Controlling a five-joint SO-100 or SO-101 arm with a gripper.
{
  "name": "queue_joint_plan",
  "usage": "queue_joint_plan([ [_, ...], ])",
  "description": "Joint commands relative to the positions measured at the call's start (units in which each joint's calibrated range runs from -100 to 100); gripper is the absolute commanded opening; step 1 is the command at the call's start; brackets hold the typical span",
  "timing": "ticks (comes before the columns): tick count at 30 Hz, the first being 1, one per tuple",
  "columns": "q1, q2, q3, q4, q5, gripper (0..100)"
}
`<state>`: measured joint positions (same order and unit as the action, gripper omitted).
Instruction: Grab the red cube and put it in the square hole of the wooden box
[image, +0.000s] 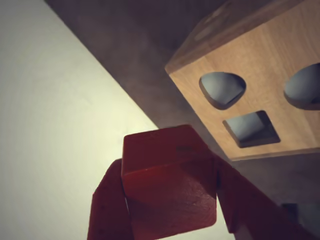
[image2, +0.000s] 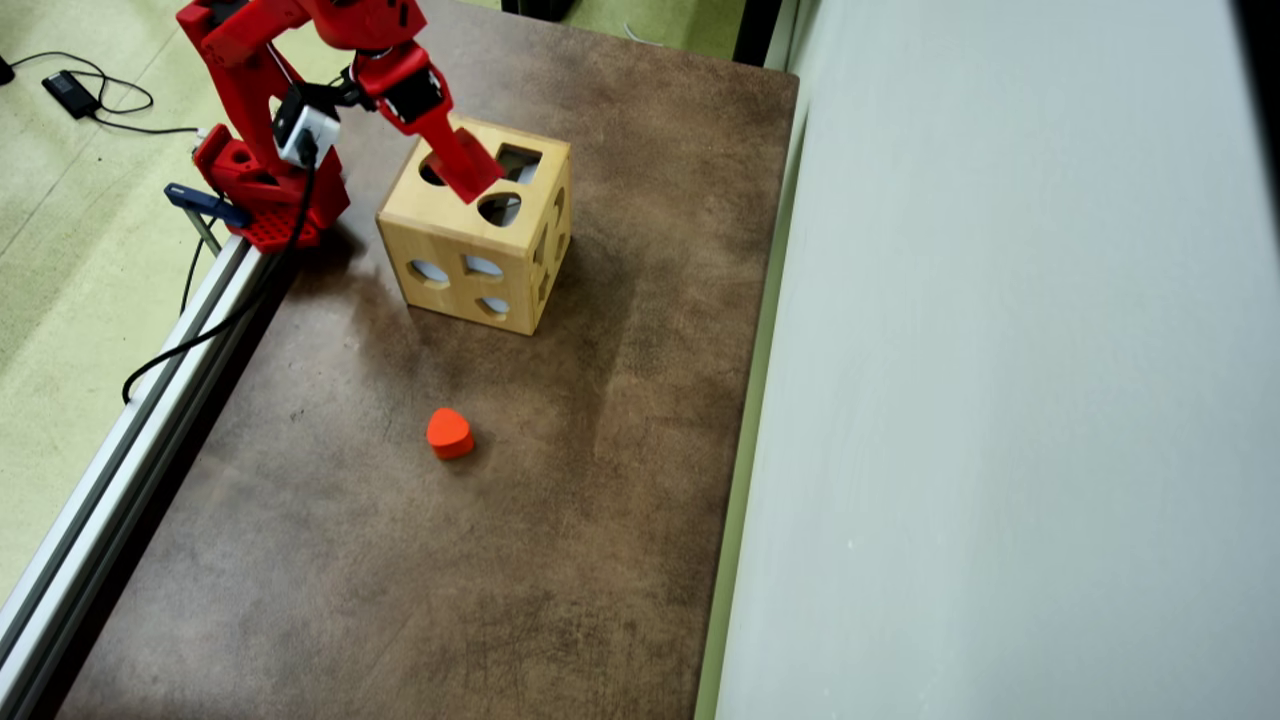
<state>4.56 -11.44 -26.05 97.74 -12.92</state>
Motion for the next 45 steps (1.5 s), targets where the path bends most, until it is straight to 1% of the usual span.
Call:
queue_joint_plan([
  [1, -0.7, -1.94, -2.13, -0.23, 3.66, 2],
  [5, -0.77, -1.68, -2.04, -0.23, 8.6, 2],
  [10, -0.77, 3.16, -2.13, -0.23, 15.14, 2],
  [15, -1.52, 7.24, -2.48, -0.23, 19.34, 3],
  [21, -4.41, 8.26, -2.84, -0.23, 19.78, 3],
  [32, -11.32, 8.34, -1.86, 0.33, 18.95, 2],
  [38, -12.96, 8.26, -1.77, 0.33, 11.18, 2],
  [42, -14.82, 8.34, -1.14, 0.25, 10.16, 2],
  [45, -14.44, 8.26, 3.51, 0.25, 10.01, 2],
])
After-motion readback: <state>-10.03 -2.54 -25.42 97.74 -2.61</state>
